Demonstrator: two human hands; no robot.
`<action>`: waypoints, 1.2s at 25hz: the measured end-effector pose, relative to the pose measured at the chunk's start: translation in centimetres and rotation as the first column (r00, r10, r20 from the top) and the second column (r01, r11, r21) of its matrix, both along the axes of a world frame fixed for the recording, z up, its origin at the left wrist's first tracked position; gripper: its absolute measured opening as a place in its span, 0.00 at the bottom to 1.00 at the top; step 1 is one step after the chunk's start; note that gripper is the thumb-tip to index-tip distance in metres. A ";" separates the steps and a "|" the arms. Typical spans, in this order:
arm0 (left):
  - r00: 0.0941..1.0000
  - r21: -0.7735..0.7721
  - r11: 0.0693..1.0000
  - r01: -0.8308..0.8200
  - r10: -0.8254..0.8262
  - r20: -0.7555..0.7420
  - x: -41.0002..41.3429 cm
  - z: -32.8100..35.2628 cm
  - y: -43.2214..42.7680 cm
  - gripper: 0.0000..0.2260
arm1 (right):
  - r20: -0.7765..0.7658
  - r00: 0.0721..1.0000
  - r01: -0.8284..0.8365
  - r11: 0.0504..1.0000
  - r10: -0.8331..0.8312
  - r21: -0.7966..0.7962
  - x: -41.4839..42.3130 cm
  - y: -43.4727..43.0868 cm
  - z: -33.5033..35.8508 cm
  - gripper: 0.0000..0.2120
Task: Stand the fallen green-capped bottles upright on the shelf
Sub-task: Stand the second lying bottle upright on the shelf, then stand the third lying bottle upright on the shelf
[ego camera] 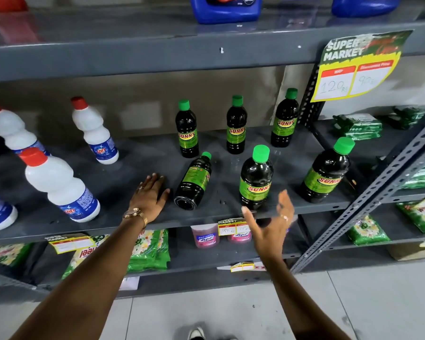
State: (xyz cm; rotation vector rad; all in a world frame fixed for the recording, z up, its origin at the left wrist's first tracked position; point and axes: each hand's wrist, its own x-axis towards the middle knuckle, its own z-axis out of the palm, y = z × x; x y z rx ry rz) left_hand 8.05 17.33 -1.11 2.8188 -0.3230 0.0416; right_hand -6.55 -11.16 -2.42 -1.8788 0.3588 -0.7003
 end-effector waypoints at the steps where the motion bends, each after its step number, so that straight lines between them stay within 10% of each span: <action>1: 1.000 0.021 1.000 0.022 -0.022 0.004 0.2 0.2 0.4 0.23 | 0.050 0.999 -0.010 0.993 0.016 -0.117 -1.6 1.7 -0.2 0.35; 4: 0.991 -0.004 0.992 0.129 -0.129 0.038 1.0 0.8 2.6 0.25 | -0.077 0.964 -0.266 0.940 0.255 -0.214 -1.5 8.0 2.2 0.28; 12: 0.985 -0.116 0.978 0.171 -0.166 0.051 1.3 -0.6 4.1 0.32 | -0.714 0.662 -0.156 0.973 0.230 0.168 13.5 11.2 7.8 0.44; 19: 0.982 -0.130 0.977 0.172 -0.158 0.107 1.4 -1.0 4.3 0.34 | -0.203 0.976 -0.037 0.984 0.073 0.174 12.3 12.0 5.1 0.25; 30: 0.985 -0.103 0.984 0.145 -0.134 0.105 1.3 -1.1 4.2 0.34 | -0.029 0.987 -0.152 0.983 0.156 0.103 14.7 12.7 2.8 0.42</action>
